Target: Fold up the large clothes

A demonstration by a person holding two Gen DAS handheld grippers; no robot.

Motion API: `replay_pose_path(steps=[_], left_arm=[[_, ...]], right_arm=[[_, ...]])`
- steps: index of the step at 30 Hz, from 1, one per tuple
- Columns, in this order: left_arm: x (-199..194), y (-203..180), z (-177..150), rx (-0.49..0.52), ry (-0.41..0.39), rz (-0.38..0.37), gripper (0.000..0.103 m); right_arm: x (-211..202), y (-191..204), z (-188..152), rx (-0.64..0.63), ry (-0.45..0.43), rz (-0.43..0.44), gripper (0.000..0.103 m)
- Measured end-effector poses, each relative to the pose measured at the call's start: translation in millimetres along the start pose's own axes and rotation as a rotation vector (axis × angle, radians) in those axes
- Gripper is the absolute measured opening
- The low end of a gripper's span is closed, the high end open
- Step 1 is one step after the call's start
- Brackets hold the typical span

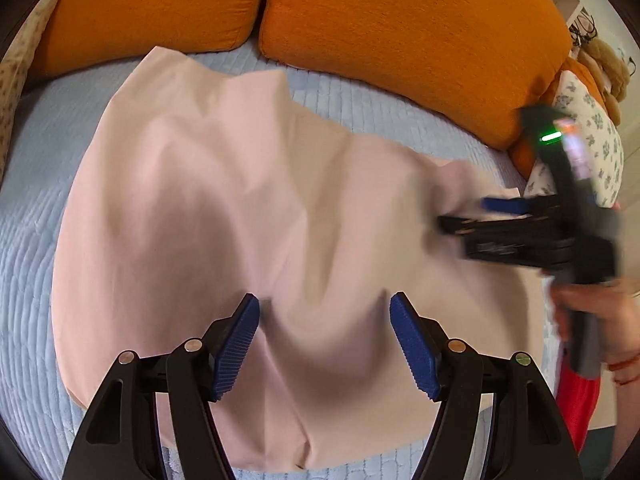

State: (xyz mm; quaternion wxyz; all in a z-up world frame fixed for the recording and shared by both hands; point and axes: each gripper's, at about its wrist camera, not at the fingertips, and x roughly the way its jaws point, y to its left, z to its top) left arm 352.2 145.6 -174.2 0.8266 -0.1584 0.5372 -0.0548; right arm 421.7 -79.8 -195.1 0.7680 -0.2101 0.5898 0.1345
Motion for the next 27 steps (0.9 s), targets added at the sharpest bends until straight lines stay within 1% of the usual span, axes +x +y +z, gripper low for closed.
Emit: replay_pose_path(steps=[1, 2, 3, 4, 5, 7, 9, 10, 12, 15, 16, 17, 19, 21, 22, 23, 26, 27], left_arm=[[-1, 4, -1, 0.002, 0.008, -0.007, 0.071], [-2, 8, -2, 0.007, 0.013, -0.008, 0.071], [0, 5, -2, 0.015, 0.017, -0.005, 0.071], [0, 7, -2, 0.025, 0.022, -0.004, 0.071], [-1, 10, -2, 0.034, 0.023, 0.004, 0.071], [-5, 14, -2, 0.046, 0.02, 0.018, 0.071], [-9, 17, 0, 0.044, 0.009, 0.03, 0.071], [-10, 18, 1, 0.047, 0.005, 0.037, 0.071], [-12, 18, 3, 0.046, 0.001, 0.045, 0.071], [-7, 16, 3, 0.069, 0.0, 0.07, 0.072], [-7, 16, 2, 0.076, -0.004, 0.073, 0.072], [-8, 15, 0, 0.088, -0.007, 0.075, 0.072], [-14, 14, -6, 0.134, -0.018, 0.082, 0.074], [-19, 17, -10, 0.186, -0.045, 0.099, 0.079], [-22, 21, -14, 0.211, -0.059, 0.11, 0.083], [-26, 25, -17, 0.221, -0.064, 0.115, 0.086], [-38, 48, -27, 0.222, -0.059, 0.161, 0.086], [-42, 58, -27, 0.22, -0.056, 0.182, 0.086]], right_arm=[[9, 3, 0, 0.001, -0.004, 0.023, 0.048], [15, 4, 0, 0.023, -0.012, 0.048, 0.039], [17, 4, 0, 0.038, -0.018, 0.054, 0.035], [17, 4, 2, 0.041, -0.034, 0.038, 0.021], [16, 5, 4, 0.033, -0.044, 0.013, 0.012], [5, -5, 13, 0.048, -0.083, 0.014, 0.006], [-2, -19, 27, 0.093, -0.113, 0.01, 0.004], [-5, -25, 33, 0.105, -0.121, 0.005, 0.0], [-9, -33, 46, 0.121, -0.147, -0.04, 0.0], [-7, -47, 53, 0.18, -0.138, 0.026, 0.0], [-8, -49, 50, 0.193, -0.146, 0.044, 0.001], [-9, -52, 45, 0.206, -0.153, 0.065, 0.003], [-16, -58, 28, 0.226, -0.159, 0.093, 0.004], [-25, -65, 4, 0.239, -0.152, 0.131, 0.005], [-32, -69, -15, 0.243, -0.143, 0.147, 0.005], [-37, -72, -32, 0.245, -0.133, 0.14, 0.005], [-45, -77, -79, 0.224, -0.083, 0.118, 0.005], [-47, -82, -100, 0.228, -0.06, 0.119, 0.013]])
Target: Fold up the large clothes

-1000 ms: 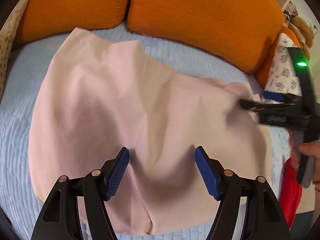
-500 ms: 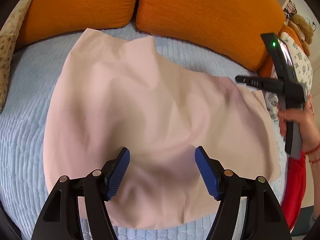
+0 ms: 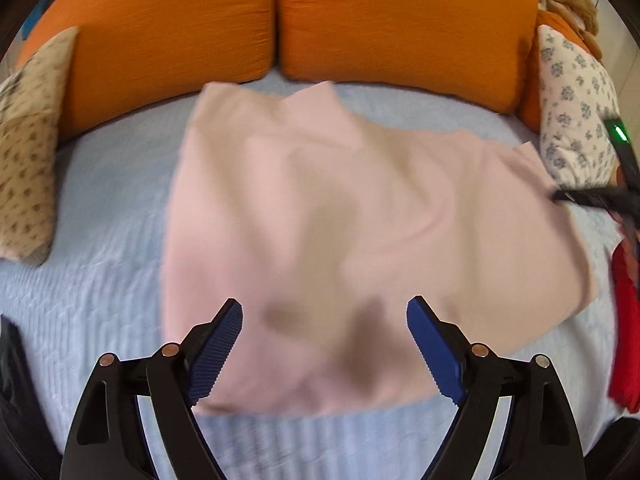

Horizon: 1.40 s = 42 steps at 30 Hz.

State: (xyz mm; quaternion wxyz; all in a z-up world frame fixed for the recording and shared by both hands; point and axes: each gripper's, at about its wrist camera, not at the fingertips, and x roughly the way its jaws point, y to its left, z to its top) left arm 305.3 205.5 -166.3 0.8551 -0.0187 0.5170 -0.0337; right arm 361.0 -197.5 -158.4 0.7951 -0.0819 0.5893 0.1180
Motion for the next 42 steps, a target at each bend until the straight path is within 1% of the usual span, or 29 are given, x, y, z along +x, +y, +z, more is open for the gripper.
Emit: replay_pose_path(steps=[1, 2, 3, 5, 7, 10, 11, 14, 15, 16, 18, 19, 20, 21, 22, 23, 24, 25, 26, 27, 29, 30, 31, 32, 33, 35, 37, 40, 42], left_arm=[[-1, 7, -2, 0.005, 0.006, 0.027, 0.086], [-4, 15, -5, 0.006, 0.009, 0.047, 0.086], [-6, 26, -9, -0.002, 0.015, 0.061, 0.086], [-12, 44, -14, -0.021, 0.023, 0.083, 0.086], [-15, 66, -20, -0.041, 0.027, 0.115, 0.086], [-15, 90, -32, -0.09, 0.029, 0.121, 0.086], [-14, 94, -35, -0.107, 0.031, 0.1, 0.086], [3, 114, -48, -0.237, 0.055, -0.067, 0.086], [13, 117, -52, -0.27, 0.067, -0.095, 0.086], [19, 117, -54, -0.28, 0.07, -0.099, 0.085], [34, 117, -58, -0.306, 0.073, -0.145, 0.085], [38, 117, -60, -0.321, 0.072, -0.168, 0.085], [43, 118, -61, -0.347, 0.076, -0.202, 0.084], [46, 118, -61, -0.36, 0.075, -0.209, 0.084], [48, 116, -60, -0.362, 0.07, -0.209, 0.084], [49, 113, -58, -0.35, 0.065, -0.202, 0.082], [49, 109, -57, -0.338, 0.065, -0.198, 0.078], [49, 105, -54, -0.319, 0.064, -0.209, 0.067], [49, 100, -53, -0.31, 0.066, -0.214, 0.058], [49, 95, -51, -0.303, 0.07, -0.213, 0.051], [52, 86, -49, -0.293, 0.079, -0.209, 0.033], [53, 83, -46, -0.283, 0.087, -0.197, 0.03], [54, 80, -44, -0.277, 0.093, -0.192, 0.026], [55, 81, -41, -0.27, 0.097, -0.186, 0.023], [55, 80, -37, -0.249, 0.11, -0.165, 0.022], [50, 73, -24, -0.189, 0.128, -0.124, 0.019], [34, 68, -6, -0.095, 0.128, -0.076, 0.017], [6, 59, 19, 0.041, 0.122, -0.034, 0.017], [-4, 52, 30, 0.116, 0.129, -0.009, 0.017]], right_arm=[[-1, -5, -11, 0.006, 0.01, -0.004, 0.057], [-5, -12, -25, 0.016, 0.011, -0.014, 0.095], [-12, -19, -43, 0.015, -0.007, -0.035, 0.096], [-21, -30, -64, 0.023, -0.008, -0.042, 0.096], [-28, -51, -88, 0.111, 0.005, 0.015, 0.096], [-37, -75, -115, 0.196, -0.01, 0.038, 0.096], [-37, -81, -122, 0.216, -0.011, 0.057, 0.096], [-27, -97, -139, 0.271, -0.004, 0.128, 0.095], [-21, -98, -142, 0.277, 0.003, 0.128, 0.095], [-17, -97, -144, 0.279, 0.006, 0.137, 0.095], [-4, -94, -147, 0.294, 0.028, 0.194, 0.095], [-1, -92, -148, 0.297, 0.031, 0.208, 0.095], [3, -89, -148, 0.295, 0.03, 0.213, 0.092], [7, -86, -147, 0.293, 0.026, 0.213, 0.089], [9, -86, -146, 0.295, 0.024, 0.221, 0.082], [14, -85, -145, 0.302, 0.027, 0.24, 0.074], [17, -82, -143, 0.303, 0.029, 0.253, 0.069], [20, -79, -141, 0.294, 0.028, 0.254, 0.06], [20, -75, -139, 0.282, 0.026, 0.253, 0.048], [21, -68, -135, 0.258, 0.028, 0.255, 0.044], [24, -54, -129, 0.209, 0.041, 0.222, 0.031], [25, -48, -126, 0.184, 0.053, 0.204, 0.029], [25, -45, -124, 0.167, 0.06, 0.192, 0.025], [24, -42, -122, 0.154, 0.069, 0.183, 0.021], [21, -41, -119, 0.139, 0.08, 0.178, 0.02], [15, -39, -110, 0.112, 0.091, 0.172, 0.016], [0, -39, -102, 0.069, 0.095, 0.169, 0.014], [-27, -41, -90, 0.019, 0.092, 0.163, 0.013], [-40, -44, -85, 0.001, 0.092, 0.161, 0.013]])
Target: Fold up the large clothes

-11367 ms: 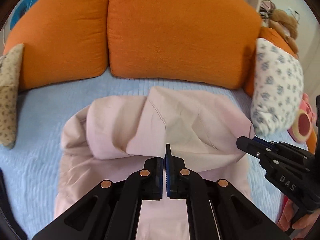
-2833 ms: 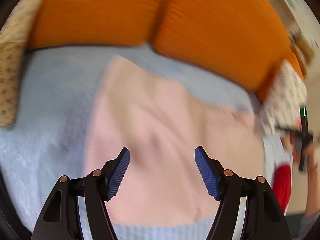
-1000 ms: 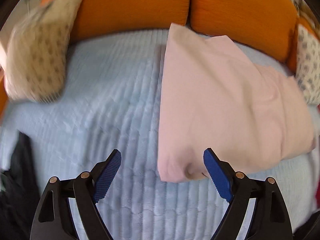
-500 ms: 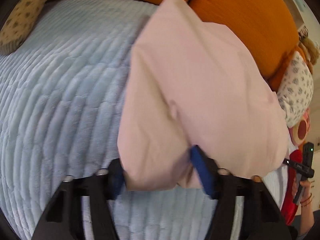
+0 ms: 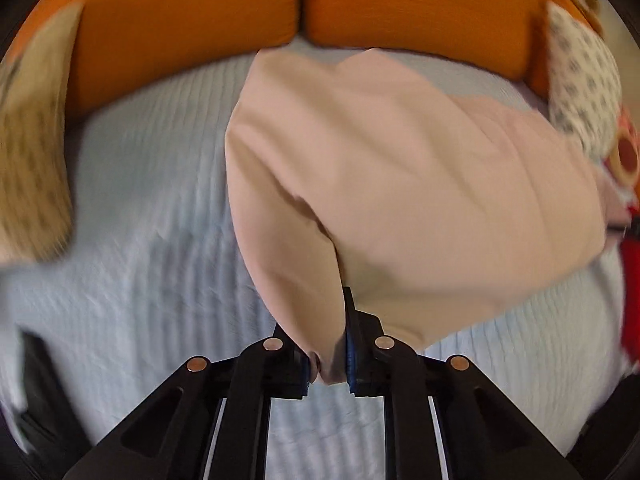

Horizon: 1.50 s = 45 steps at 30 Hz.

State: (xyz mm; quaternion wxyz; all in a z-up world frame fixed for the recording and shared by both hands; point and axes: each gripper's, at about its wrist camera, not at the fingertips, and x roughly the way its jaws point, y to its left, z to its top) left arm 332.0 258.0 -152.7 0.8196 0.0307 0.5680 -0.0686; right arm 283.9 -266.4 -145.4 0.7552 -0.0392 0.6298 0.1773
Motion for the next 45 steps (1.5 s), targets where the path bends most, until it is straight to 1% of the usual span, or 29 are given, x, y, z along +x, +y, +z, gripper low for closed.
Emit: replay_pose_path(steps=[1, 3, 6, 7, 9, 11, 12, 13, 14, 15, 16, 17, 19, 21, 23, 24, 25, 26, 27, 28, 29, 30, 31, 33, 35, 39, 42, 44, 45], left_arm=[[-3, -3, 2, 0.031, 0.01, 0.01, 0.017], [13, -3, -1, 0.058, 0.06, 0.012, 0.018], [54, -4, -20, 0.031, 0.127, -0.002, 0.018], [64, -6, -25, 0.018, 0.132, -0.006, 0.018], [79, -4, -32, -0.042, 0.099, -0.029, 0.019], [79, 5, -32, -0.111, 0.073, -0.075, 0.021], [79, 7, -35, -0.124, 0.069, -0.083, 0.024], [76, 9, -37, -0.129, 0.067, -0.068, 0.035], [72, 12, -40, -0.133, 0.07, -0.037, 0.051], [67, 17, -45, -0.134, 0.073, -0.008, 0.059], [56, 20, -49, -0.129, 0.069, 0.029, 0.066], [47, 23, -53, -0.13, 0.066, 0.048, 0.069], [19, 31, -61, -0.155, 0.034, 0.075, 0.068], [-16, 27, -55, -0.162, -0.037, 0.098, 0.067], [-37, 11, -42, -0.146, -0.1, 0.083, 0.066], [-42, -5, -29, -0.114, -0.132, 0.066, 0.066], [-44, -11, -26, -0.088, -0.149, 0.055, 0.066], [-40, -31, -13, -0.048, -0.171, 0.066, 0.066], [-30, -47, -2, -0.019, -0.184, 0.073, 0.066], [-23, -55, 4, -0.01, -0.184, 0.071, 0.065], [-10, -66, 16, -0.015, -0.186, 0.073, 0.065], [1, -72, 25, -0.023, -0.187, 0.083, 0.064], [15, -76, 33, -0.043, -0.177, 0.102, 0.061], [37, -78, 32, -0.072, -0.143, 0.109, 0.056], [63, -72, 31, -0.095, -0.089, 0.104, 0.056], [90, -71, 26, -0.101, -0.065, 0.106, 0.057], [84, -72, 24, -0.128, -0.084, 0.107, 0.058], [63, -63, 15, -0.18, -0.119, 0.062, 0.06], [49, -54, 5, -0.228, -0.14, 0.032, 0.061]], right_arm=[[-5, -1, -1, -0.01, 0.004, -0.009, 0.013], [-1, -9, -5, -0.007, 0.024, -0.01, 0.013], [27, -24, -26, 0.036, 0.06, -0.025, 0.012], [41, -28, -32, 0.056, 0.062, -0.025, 0.012], [59, -34, -39, 0.091, 0.065, -0.014, 0.012], [67, -36, -41, 0.109, 0.046, -0.008, 0.013], [68, -36, -40, 0.11, 0.039, -0.012, 0.013], [66, -34, -40, 0.104, 0.038, -0.02, 0.015], [65, -32, -40, 0.096, 0.036, -0.032, 0.021], [62, -29, -40, 0.083, 0.037, -0.056, 0.029], [57, -28, -41, 0.07, 0.044, -0.105, 0.053], [51, -30, -43, 0.069, 0.047, -0.149, 0.071], [28, -35, -51, 0.084, -0.004, -0.22, 0.07], [5, -33, -54, 0.094, -0.071, -0.25, 0.07], [-24, -16, -48, 0.086, -0.183, -0.228, 0.069], [-34, -3, -41, 0.069, -0.232, -0.208, 0.069], [-37, 9, -29, 0.055, -0.264, -0.191, 0.069], [-39, 18, -17, 0.039, -0.284, -0.181, 0.063], [-36, 27, -5, 0.024, -0.291, -0.18, 0.056], [-28, 41, 8, 0.011, -0.288, -0.153, 0.045], [-20, 51, 19, 0.009, -0.284, -0.129, 0.038], [-13, 59, 25, 0.006, -0.282, -0.119, 0.032], [-4, 68, 35, -0.006, -0.285, -0.104, 0.028], [16, 87, 48, -0.021, -0.276, -0.125, 0.028], [32, 85, 59, -0.015, -0.244, -0.133, 0.028], [55, 83, 64, 0.006, -0.225, -0.135, 0.028], [53, 86, 71, 0.013, -0.234, -0.167, 0.029], [40, 94, 71, 0.021, -0.255, -0.185, 0.031], [37, 100, 71, 0.023, -0.264, -0.181, 0.031]])
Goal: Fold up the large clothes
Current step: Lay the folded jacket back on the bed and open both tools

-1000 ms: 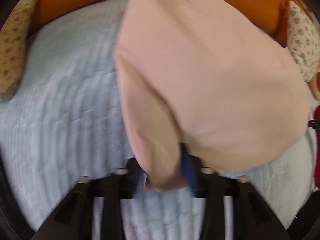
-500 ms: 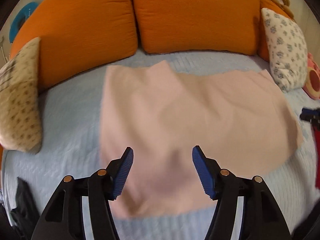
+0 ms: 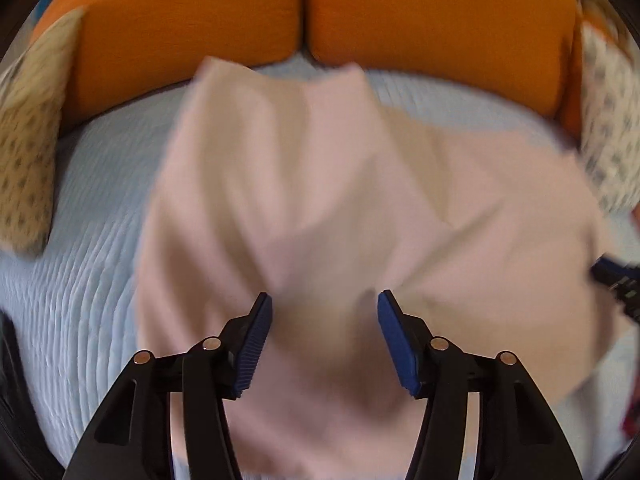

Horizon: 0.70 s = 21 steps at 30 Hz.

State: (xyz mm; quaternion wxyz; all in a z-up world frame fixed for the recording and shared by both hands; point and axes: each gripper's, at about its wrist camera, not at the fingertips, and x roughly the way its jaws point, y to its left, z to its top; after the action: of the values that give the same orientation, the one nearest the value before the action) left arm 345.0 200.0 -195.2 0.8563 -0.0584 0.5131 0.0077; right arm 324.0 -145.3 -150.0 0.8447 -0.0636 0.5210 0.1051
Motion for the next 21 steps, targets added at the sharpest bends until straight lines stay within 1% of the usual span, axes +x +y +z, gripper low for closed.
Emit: replay_pose_path(steps=[2, 3, 4, 5, 7, 8, 9, 10, 11, 12, 13, 15, 17, 20, 21], left_arm=[[-22, 23, -14, -0.089, -0.016, -0.037, 0.064], [-30, 36, -22, -0.14, -0.013, -0.05, 0.064], [-38, 49, -31, -0.19, -0.011, -0.06, 0.065], [-46, 68, -46, -0.268, -0.006, -0.066, 0.065], [-54, 92, -69, -0.368, -0.005, -0.046, 0.066], [-53, 101, -80, -0.403, 0.001, -0.018, 0.067], [-50, 110, -87, -0.429, 0.013, -0.011, 0.067], [-44, 119, -96, -0.484, 0.032, -0.012, 0.067], [-44, 127, -97, -0.53, 0.043, -0.026, 0.067], [-38, 134, -106, -0.594, 0.056, -0.048, 0.067], [-32, 139, -113, -0.635, 0.063, -0.055, 0.067], [-26, 143, -122, -0.674, 0.066, -0.061, 0.068], [-25, 143, -128, -0.727, 0.061, -0.086, 0.072], [-21, 143, -129, -0.785, 0.045, -0.103, 0.078], [-22, 142, -130, -0.8, 0.039, -0.113, 0.078]], right_arm=[[-18, 10, 0, 0.005, -0.051, 0.017, 0.034], [-27, 21, 1, -0.005, -0.083, 0.028, 0.036], [-31, 24, 3, -0.01, -0.096, 0.038, 0.038], [-36, 32, 4, -0.013, -0.11, 0.058, 0.038], [-43, 48, 3, -0.023, -0.127, 0.095, 0.037], [-43, 53, 3, -0.027, -0.131, 0.102, 0.037], [-39, 64, 3, -0.03, -0.126, 0.109, 0.037], [-34, 70, 2, -0.025, -0.114, 0.122, 0.037], [-28, 74, 1, -0.011, -0.101, 0.134, 0.037], [-21, 78, 0, 0.001, -0.089, 0.141, 0.037], [-6, 84, -2, 0.003, -0.048, 0.129, 0.038], [16, 88, -7, 0.032, 0.008, 0.106, 0.039], [24, 89, -9, 0.042, 0.018, 0.1, 0.039], [24, 92, -6, 0.027, 0.021, 0.084, 0.039], [26, 91, -6, 0.028, 0.022, 0.085, 0.039]])
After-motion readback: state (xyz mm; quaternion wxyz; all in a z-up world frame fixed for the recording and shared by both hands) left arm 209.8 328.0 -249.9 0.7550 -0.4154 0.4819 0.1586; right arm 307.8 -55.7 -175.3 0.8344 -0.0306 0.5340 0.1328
